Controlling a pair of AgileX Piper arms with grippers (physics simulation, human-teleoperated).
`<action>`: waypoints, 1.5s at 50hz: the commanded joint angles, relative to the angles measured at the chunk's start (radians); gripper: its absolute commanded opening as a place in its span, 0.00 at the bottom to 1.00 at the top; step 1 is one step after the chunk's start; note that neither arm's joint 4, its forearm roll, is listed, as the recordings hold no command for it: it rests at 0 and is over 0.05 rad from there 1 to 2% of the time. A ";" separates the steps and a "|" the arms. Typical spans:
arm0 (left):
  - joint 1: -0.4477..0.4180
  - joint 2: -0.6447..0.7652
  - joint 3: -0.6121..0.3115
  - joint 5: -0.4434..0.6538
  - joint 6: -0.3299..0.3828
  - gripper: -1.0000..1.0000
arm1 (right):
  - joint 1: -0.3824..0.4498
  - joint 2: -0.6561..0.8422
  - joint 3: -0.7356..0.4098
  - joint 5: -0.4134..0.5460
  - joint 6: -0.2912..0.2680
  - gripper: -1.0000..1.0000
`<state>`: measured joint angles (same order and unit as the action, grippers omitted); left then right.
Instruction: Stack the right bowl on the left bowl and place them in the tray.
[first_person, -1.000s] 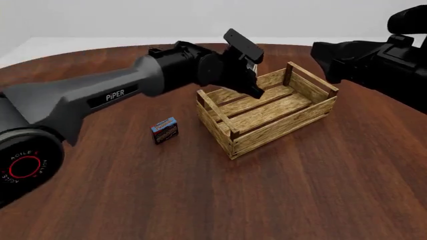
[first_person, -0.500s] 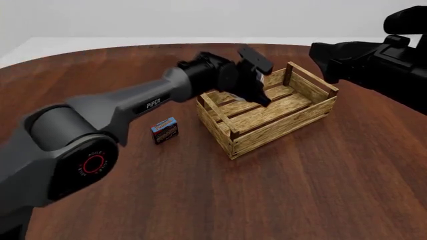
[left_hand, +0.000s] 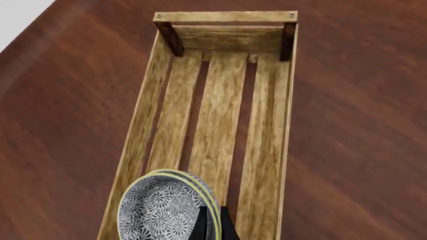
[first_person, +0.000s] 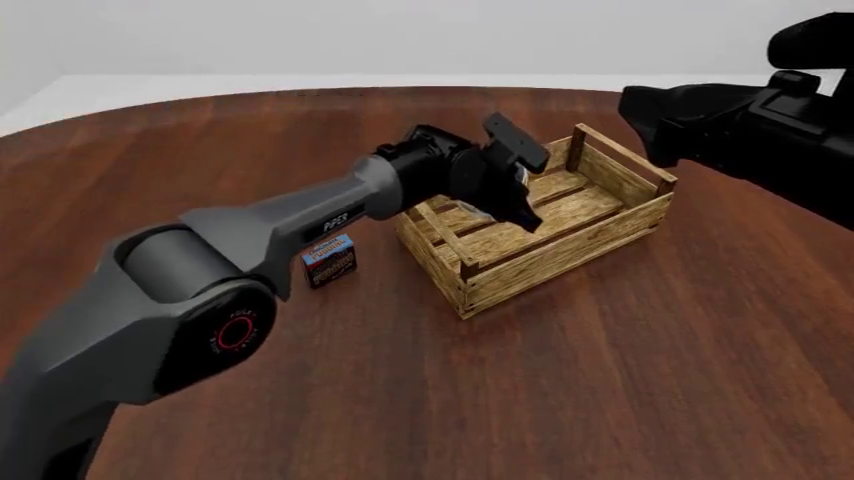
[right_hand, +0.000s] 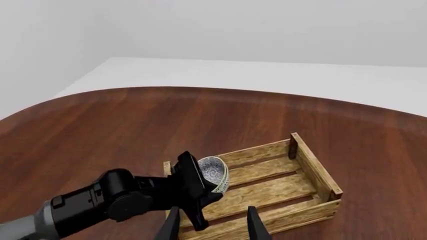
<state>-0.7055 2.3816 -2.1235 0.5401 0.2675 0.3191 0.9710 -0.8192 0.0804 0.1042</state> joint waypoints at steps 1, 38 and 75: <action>0.000 0.023 -0.026 0.003 0.012 0.00 | -0.001 -0.008 0.000 0.005 0.001 1.00; 0.010 0.083 -0.037 0.001 0.025 0.00 | 0.003 -0.005 0.003 0.002 -0.002 1.00; 0.009 0.116 -0.044 0.009 0.030 0.00 | 0.005 -0.010 0.002 0.008 -0.002 1.00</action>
<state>-0.6945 2.4939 -2.1603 0.5463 0.2950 0.3231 0.9622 -0.8159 0.0855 0.1022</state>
